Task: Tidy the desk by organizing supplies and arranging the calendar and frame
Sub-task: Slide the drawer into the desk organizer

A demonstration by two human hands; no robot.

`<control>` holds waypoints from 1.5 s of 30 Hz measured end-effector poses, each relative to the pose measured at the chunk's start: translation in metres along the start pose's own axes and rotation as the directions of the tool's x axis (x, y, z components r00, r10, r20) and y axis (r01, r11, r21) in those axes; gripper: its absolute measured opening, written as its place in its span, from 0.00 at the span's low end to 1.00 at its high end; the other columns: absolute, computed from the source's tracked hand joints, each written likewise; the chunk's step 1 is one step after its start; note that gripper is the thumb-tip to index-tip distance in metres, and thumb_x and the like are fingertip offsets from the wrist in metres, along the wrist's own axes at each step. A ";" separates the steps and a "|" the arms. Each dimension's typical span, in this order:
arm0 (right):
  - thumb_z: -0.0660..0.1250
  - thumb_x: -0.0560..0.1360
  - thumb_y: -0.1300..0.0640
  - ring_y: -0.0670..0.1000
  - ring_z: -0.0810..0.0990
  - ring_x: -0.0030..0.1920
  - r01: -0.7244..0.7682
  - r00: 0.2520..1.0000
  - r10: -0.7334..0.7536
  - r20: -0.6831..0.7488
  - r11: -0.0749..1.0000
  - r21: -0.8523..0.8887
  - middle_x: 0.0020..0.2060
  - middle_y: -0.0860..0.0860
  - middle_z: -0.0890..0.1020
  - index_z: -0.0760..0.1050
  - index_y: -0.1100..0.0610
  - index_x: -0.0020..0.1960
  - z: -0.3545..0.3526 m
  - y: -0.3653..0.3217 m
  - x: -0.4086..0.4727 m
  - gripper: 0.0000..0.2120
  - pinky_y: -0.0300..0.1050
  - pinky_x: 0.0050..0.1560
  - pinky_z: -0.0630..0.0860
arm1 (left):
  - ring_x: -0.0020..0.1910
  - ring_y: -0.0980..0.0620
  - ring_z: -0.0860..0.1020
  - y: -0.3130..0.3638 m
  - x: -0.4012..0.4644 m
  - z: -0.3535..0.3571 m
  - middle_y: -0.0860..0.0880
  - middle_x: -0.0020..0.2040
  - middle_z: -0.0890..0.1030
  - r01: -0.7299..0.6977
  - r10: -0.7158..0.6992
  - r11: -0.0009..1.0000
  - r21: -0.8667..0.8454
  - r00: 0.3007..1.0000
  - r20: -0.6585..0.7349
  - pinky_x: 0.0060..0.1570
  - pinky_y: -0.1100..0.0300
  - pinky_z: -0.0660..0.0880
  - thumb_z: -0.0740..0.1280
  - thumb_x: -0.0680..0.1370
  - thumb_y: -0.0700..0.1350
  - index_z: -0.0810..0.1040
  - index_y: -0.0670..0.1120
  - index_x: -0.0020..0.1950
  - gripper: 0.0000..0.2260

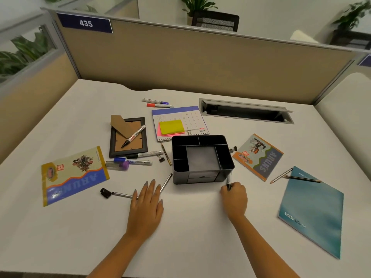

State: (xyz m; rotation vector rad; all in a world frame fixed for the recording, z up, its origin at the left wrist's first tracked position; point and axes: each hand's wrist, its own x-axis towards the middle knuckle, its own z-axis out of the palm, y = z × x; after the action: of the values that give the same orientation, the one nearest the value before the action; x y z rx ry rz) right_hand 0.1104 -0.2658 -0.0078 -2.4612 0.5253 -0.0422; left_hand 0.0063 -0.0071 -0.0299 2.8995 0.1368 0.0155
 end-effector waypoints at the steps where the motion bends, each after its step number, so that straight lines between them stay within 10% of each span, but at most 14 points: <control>1: 0.63 0.75 0.57 0.55 0.75 0.37 -0.020 1.000 0.021 -0.016 0.998 0.062 0.41 0.60 0.77 0.73 0.64 0.43 -0.003 0.002 0.003 0.09 0.43 0.34 0.67 | 0.75 0.47 0.58 0.000 0.001 0.001 0.47 0.75 0.62 -0.002 0.002 1.000 0.001 1.000 0.001 0.71 0.45 0.56 0.41 0.80 0.55 0.63 0.48 0.74 0.26; 10: 0.67 0.75 0.56 0.50 0.78 0.47 0.178 0.945 0.002 -0.327 0.834 0.522 0.48 0.53 0.80 0.79 0.59 0.56 -0.072 -0.030 0.042 0.12 0.34 0.44 0.74 | 0.75 0.47 0.58 -0.003 0.011 0.003 0.48 0.75 0.61 -0.008 0.008 1.000 -0.012 1.000 0.008 0.71 0.45 0.56 0.44 0.80 0.55 0.62 0.48 0.74 0.25; 17: 0.69 0.73 0.63 0.46 0.77 0.43 0.590 0.796 -0.510 -0.327 0.775 0.227 0.46 0.54 0.81 0.79 0.62 0.52 -0.110 -0.085 0.077 0.08 0.22 0.45 0.69 | 0.75 0.48 0.57 -0.001 0.013 0.004 0.49 0.76 0.60 0.005 -0.005 1.000 -0.009 1.000 0.022 0.72 0.48 0.51 0.43 0.80 0.55 0.61 0.50 0.75 0.25; 21: 0.67 0.74 0.64 0.52 0.80 0.45 0.642 0.765 -0.622 -0.167 0.755 0.133 0.47 0.56 0.81 0.76 0.61 0.55 -0.100 -0.102 0.095 0.10 0.37 0.46 0.75 | 0.75 0.49 0.56 -0.001 0.012 0.003 0.50 0.76 0.59 0.006 -0.005 1.000 -0.026 1.000 0.027 0.72 0.52 0.45 0.43 0.80 0.56 0.61 0.50 0.75 0.25; 35: 0.59 0.79 0.59 0.58 0.75 0.60 0.445 0.884 -0.455 0.107 0.890 0.101 0.61 0.58 0.78 0.69 0.61 0.67 -0.059 -0.104 0.106 0.17 0.47 0.59 0.71 | 0.75 0.50 0.57 0.001 0.013 0.000 0.51 0.75 0.60 0.033 -0.032 0.999 -0.010 0.998 0.045 0.72 0.55 0.42 0.42 0.80 0.56 0.60 0.51 0.75 0.25; 45: 0.58 0.80 0.53 0.50 0.74 0.52 0.256 0.964 -0.178 -0.195 0.812 0.524 0.54 0.54 0.75 0.67 0.58 0.64 -0.052 -0.052 0.059 0.15 0.40 0.51 0.74 | 0.71 0.47 0.65 0.004 0.009 -0.004 0.46 0.70 0.71 0.054 -0.055 0.997 -0.057 0.998 -0.022 0.71 0.49 0.53 0.47 0.80 0.55 0.70 0.45 0.69 0.25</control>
State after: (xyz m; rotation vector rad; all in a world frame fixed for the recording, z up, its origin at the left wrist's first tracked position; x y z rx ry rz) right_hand 0.1752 -0.2793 0.0585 -1.9431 0.2348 -0.4054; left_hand 0.0160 -0.0087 -0.0248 2.8389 0.2161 0.0428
